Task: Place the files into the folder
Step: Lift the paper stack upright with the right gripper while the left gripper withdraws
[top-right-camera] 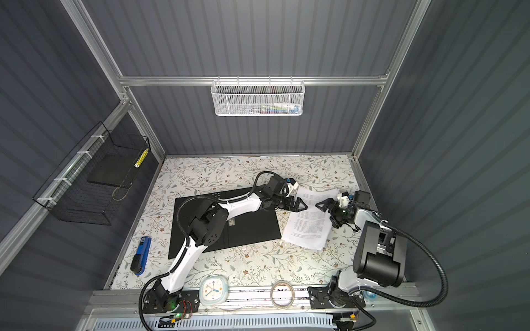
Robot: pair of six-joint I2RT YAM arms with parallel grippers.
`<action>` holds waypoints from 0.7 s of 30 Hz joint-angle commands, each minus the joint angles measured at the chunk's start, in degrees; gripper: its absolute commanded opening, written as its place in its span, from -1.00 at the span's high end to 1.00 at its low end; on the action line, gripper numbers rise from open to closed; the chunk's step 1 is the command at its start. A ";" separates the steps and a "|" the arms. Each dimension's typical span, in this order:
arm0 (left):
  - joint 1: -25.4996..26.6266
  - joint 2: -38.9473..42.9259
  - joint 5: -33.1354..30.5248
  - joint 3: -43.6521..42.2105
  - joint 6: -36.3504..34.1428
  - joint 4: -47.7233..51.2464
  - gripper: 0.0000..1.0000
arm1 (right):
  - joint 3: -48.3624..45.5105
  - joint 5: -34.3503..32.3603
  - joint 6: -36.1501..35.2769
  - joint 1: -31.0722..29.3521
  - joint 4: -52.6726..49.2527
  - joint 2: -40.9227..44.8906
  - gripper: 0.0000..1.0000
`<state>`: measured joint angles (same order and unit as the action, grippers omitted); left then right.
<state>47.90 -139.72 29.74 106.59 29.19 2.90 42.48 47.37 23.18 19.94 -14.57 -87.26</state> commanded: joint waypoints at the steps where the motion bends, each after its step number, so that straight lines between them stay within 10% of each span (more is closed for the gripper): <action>1: -0.51 -3.80 -1.65 -3.64 1.66 8.54 -0.98 | -0.28 3.63 0.36 -0.60 -0.10 1.51 -0.71; 21: -1.32 -2.57 -2.31 -4.46 1.75 7.91 -0.99 | -1.34 2.38 0.64 -1.75 -2.52 7.39 -0.43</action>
<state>47.18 -139.59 29.91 105.60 29.41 1.19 41.76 51.24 24.21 18.59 -15.27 -80.82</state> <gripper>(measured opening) 0.992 0.726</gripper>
